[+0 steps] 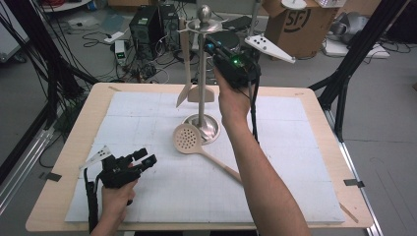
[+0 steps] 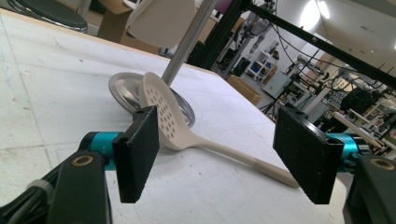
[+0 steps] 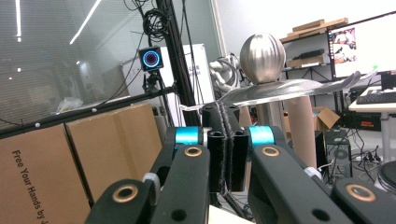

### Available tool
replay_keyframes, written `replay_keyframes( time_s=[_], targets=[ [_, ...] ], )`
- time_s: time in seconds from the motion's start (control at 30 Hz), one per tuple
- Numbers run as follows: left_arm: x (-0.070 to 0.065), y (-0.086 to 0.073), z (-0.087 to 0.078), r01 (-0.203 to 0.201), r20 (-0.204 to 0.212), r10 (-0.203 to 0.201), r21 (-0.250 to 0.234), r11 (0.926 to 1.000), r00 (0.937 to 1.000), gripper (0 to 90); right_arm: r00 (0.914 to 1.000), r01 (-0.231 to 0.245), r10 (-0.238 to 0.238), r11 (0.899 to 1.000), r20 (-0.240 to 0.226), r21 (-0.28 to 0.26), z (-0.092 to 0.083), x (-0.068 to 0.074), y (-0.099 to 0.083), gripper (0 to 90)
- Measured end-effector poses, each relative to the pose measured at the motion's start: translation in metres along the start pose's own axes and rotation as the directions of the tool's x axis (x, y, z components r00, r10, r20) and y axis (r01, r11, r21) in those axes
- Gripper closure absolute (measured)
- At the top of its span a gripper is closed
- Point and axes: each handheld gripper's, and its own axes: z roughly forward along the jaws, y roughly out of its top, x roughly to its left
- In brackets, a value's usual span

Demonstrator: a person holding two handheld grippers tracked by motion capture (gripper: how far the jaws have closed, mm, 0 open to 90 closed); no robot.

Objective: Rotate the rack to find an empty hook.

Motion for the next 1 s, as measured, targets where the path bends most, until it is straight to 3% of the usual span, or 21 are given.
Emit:
replay_keyframes(
  time_s=[0.57,0.77,0.9,1.0],
  targets=[
    [0.001,0.000,-0.002,0.005,-0.001,-0.005,0.000,1.0000,1.0000,31.9,1.0000,0.010,-0.010,1.000,0.000,0.011,-0.001,0.002,-0.001,90.0],
    [0.000,0.000,-0.002,0.004,0.000,-0.004,0.001,1.0000,1.0000,31.9,0.9998,-0.018,0.018,1.000,0.002,0.023,-0.013,-0.004,-0.020,89.7],
    [0.000,0.000,-0.002,-0.001,0.001,0.001,0.005,1.0000,1.0000,32.0,0.9974,-0.069,0.068,0.997,0.023,0.039,-0.023,-0.017,-0.036,76.3],
    [0.000,0.000,-0.003,-0.004,0.002,0.004,0.007,1.0000,1.0000,32.0,0.9948,-0.100,0.099,0.994,0.024,0.047,-0.030,-0.025,-0.042,72.2]
  ],
)
